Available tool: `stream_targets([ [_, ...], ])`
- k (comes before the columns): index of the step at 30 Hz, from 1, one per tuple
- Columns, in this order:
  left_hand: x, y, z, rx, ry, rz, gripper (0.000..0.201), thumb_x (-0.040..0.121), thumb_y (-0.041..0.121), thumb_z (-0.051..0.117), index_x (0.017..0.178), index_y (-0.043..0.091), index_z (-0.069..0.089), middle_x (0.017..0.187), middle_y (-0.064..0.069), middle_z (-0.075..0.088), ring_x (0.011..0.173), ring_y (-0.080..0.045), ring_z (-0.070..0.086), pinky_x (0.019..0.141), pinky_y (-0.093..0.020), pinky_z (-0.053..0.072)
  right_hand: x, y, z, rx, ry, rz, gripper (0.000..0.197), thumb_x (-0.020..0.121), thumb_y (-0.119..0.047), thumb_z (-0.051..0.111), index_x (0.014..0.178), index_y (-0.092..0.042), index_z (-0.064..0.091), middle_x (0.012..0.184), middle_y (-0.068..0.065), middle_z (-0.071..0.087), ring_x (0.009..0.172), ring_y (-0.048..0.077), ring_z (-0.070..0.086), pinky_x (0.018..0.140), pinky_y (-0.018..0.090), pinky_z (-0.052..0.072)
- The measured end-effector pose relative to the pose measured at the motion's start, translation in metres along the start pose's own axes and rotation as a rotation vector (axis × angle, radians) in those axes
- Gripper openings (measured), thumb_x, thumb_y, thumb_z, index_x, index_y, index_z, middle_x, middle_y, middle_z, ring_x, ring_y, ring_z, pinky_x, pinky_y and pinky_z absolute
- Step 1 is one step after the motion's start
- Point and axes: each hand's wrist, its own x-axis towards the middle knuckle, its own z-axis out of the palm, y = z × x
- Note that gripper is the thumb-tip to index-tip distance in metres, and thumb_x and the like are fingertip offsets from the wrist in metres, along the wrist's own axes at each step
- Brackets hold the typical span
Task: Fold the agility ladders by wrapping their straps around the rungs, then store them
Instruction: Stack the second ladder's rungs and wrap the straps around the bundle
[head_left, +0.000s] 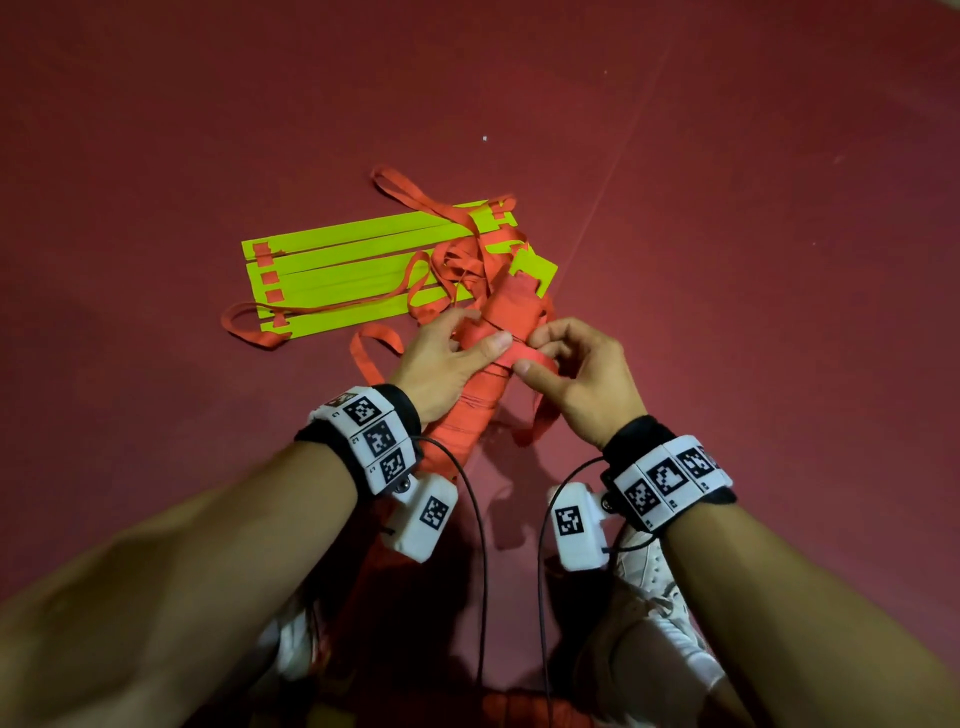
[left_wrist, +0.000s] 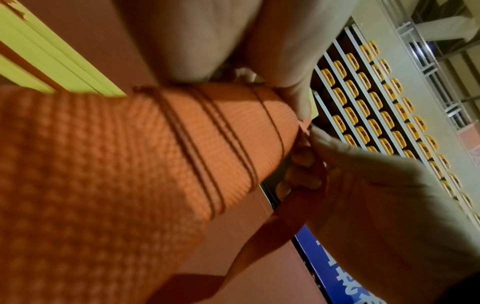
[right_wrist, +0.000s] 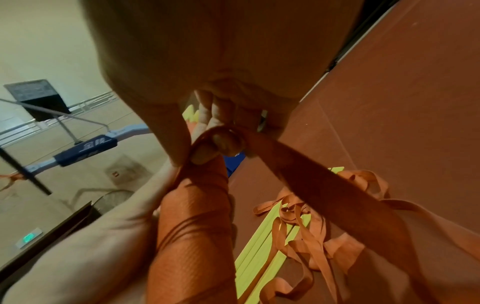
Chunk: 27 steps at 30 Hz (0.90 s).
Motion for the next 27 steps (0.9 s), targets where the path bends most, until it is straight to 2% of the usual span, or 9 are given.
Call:
stream_targets([
  [2,0.0,0.0,0.001,-0.105,0.019,-0.035,0.064,0.06,0.071,0.079,0.106,0.03,0.062,0.107,-0.018,0.072,0.093,-0.038,0.07,0.087,-0.057,0.057,0.001,0.002,-0.004,0.012,-0.018,0.015,0.02,0.083,-0.007,0.078,0.09,-0.018,0.062,0.074,0.001,0.061,0.066,0.018,0.052,0.065,0.036,0.045],
  [4,0.001,0.002,0.0,-0.183,0.017,-0.058,0.059,0.064,0.058,0.083,0.103,0.022,0.058,0.1,-0.022,0.07,0.081,-0.032,0.069,0.081,-0.05,0.058,0.002,0.004,-0.006,-0.001,-0.043,0.027,0.018,0.085,-0.01,0.077,0.091,-0.019,0.063,0.073,-0.001,0.061,0.063,0.016,0.051,0.062,0.033,0.044],
  [7,0.003,0.001,-0.002,-0.243,-0.05,-0.063,0.031,0.085,0.033,0.075,0.102,0.014,0.058,0.087,-0.009,0.072,0.07,-0.018,0.069,0.073,-0.037,0.059,0.003,0.011,-0.006,-0.012,-0.048,0.04,0.018,0.083,-0.027,0.072,0.097,-0.025,0.062,0.071,0.004,0.058,0.058,0.017,0.049,0.058,0.031,0.041],
  [9,0.001,0.002,-0.005,-0.304,-0.094,-0.083,0.027,0.086,0.031,0.071,0.101,0.012,0.058,0.081,-0.004,0.072,0.067,-0.015,0.069,0.069,-0.034,0.059,0.002,0.016,-0.006,-0.039,-0.086,0.054,0.019,0.088,-0.03,0.068,0.105,-0.024,0.063,0.069,0.001,0.058,0.056,0.009,0.05,0.059,0.028,0.04],
  [12,0.001,0.0,-0.008,-0.376,-0.116,-0.099,0.026,0.085,0.031,0.074,0.099,0.013,0.061,0.084,-0.008,0.071,0.07,-0.02,0.068,0.072,-0.036,0.058,0.0,0.016,-0.005,-0.071,-0.153,0.06,0.015,0.098,-0.026,0.062,0.109,-0.016,0.066,0.069,-0.01,0.061,0.056,0.002,0.054,0.058,0.022,0.043],
  [16,0.001,-0.003,-0.007,-0.409,-0.089,-0.104,0.012,0.084,0.031,0.074,0.087,0.02,0.072,0.092,-0.012,0.069,0.078,-0.025,0.065,0.08,-0.038,0.053,-0.001,0.012,-0.004,-0.066,-0.14,0.027,0.013,0.098,-0.026,0.061,0.086,-0.022,0.064,0.065,-0.012,0.06,0.056,0.008,0.055,0.051,0.019,0.044],
  [21,0.0,0.003,-0.003,-0.335,-0.068,-0.097,0.036,0.096,0.029,0.06,0.122,0.005,0.067,0.115,-0.017,0.071,0.097,-0.023,0.068,0.092,-0.04,0.056,0.001,0.01,-0.001,-0.063,-0.023,0.028,0.028,0.079,-0.053,0.07,0.074,-0.027,0.064,0.058,-0.011,0.053,0.056,0.02,0.053,0.054,0.041,0.046],
  [25,-0.002,0.008,0.006,-0.273,-0.017,-0.103,0.024,0.106,0.024,0.05,0.116,0.015,0.069,0.118,-0.013,0.071,0.103,-0.023,0.067,0.103,-0.053,0.051,0.004,0.006,0.002,-0.035,0.042,-0.004,0.041,0.067,-0.06,0.077,0.07,-0.022,0.063,0.06,0.005,0.059,0.056,0.019,0.051,0.057,0.036,0.043],
  [27,-0.004,0.012,0.009,-0.338,-0.028,-0.135,0.029,0.104,0.035,0.052,0.116,0.016,0.07,0.114,-0.007,0.073,0.105,-0.022,0.068,0.105,-0.051,0.05,0.005,0.004,0.003,-0.035,0.043,-0.029,0.045,0.066,-0.061,0.079,0.07,-0.02,0.062,0.065,0.016,0.061,0.057,0.018,0.05,0.057,0.036,0.042],
])
